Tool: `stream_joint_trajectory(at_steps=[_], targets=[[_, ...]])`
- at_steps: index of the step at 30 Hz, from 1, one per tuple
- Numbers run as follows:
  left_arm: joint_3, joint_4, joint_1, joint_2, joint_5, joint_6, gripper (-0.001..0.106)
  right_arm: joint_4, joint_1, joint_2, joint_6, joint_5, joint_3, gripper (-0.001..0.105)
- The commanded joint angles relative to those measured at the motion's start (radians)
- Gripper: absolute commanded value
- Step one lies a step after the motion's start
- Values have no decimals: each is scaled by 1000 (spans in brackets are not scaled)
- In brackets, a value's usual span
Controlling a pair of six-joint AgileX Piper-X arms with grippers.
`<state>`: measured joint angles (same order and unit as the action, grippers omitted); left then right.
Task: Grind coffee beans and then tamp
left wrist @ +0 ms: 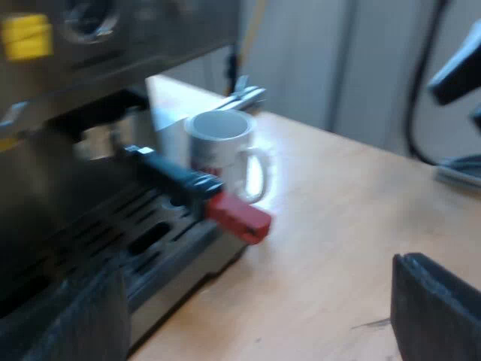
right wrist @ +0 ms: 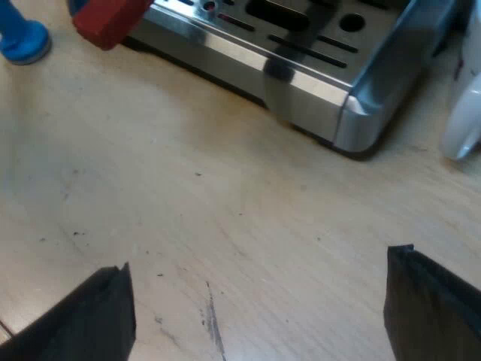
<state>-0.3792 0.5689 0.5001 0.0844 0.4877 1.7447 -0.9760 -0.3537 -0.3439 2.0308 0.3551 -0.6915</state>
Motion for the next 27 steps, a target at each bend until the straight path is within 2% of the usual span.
stream_joint_trajectory(at_steps=[1,6,10,13,14,16,18,24,25,27], targets=[[33,-82,38,1,19,-1,73,41,-51,-26,18,0,-11,70],[140,-209,91,3,19,-1,73,126,-201,-90,18,-120,-11,70],[203,-240,91,3,23,-1,73,207,-321,-136,12,-238,1,70],[208,-240,91,3,23,-1,73,292,-406,-159,-22,-319,25,70],[208,-237,91,3,21,-1,73,367,-459,-172,-51,-392,50,70],[215,-237,91,3,11,-1,73,421,-506,-181,-68,-446,70,70],[224,-237,91,3,-13,-1,73,520,-628,-200,-112,-569,113,70],[224,-239,91,3,-15,-1,73,663,-856,-255,-223,-801,181,70],[224,-239,91,3,-15,-1,73,691,-898,-271,-248,-847,195,69],[224,-239,91,3,-15,-1,73,757,-990,-315,-326,-945,219,58]])
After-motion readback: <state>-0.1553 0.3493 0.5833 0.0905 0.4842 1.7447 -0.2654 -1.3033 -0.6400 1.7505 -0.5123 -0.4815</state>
